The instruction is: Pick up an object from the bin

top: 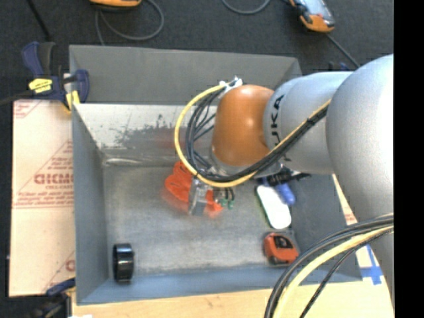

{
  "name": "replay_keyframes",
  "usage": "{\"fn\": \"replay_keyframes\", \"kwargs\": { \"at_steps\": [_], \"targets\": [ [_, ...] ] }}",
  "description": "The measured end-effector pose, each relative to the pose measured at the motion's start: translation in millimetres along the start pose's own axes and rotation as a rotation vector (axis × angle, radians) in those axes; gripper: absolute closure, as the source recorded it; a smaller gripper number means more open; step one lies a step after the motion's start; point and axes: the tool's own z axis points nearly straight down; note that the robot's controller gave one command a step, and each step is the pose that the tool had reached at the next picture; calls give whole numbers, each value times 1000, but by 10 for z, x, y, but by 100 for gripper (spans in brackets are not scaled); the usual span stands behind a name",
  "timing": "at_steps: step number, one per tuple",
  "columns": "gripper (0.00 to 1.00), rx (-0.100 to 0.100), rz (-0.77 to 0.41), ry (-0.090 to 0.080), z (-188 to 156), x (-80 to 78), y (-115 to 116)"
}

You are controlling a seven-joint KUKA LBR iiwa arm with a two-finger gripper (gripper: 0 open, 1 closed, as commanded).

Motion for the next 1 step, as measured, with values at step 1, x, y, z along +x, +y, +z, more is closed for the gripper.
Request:
{"fn": "replay_keyframes", "kwargs": {
  "at_steps": [1],
  "targets": [
    [100,0,30,0,-166,-192,40]
  ]
}}
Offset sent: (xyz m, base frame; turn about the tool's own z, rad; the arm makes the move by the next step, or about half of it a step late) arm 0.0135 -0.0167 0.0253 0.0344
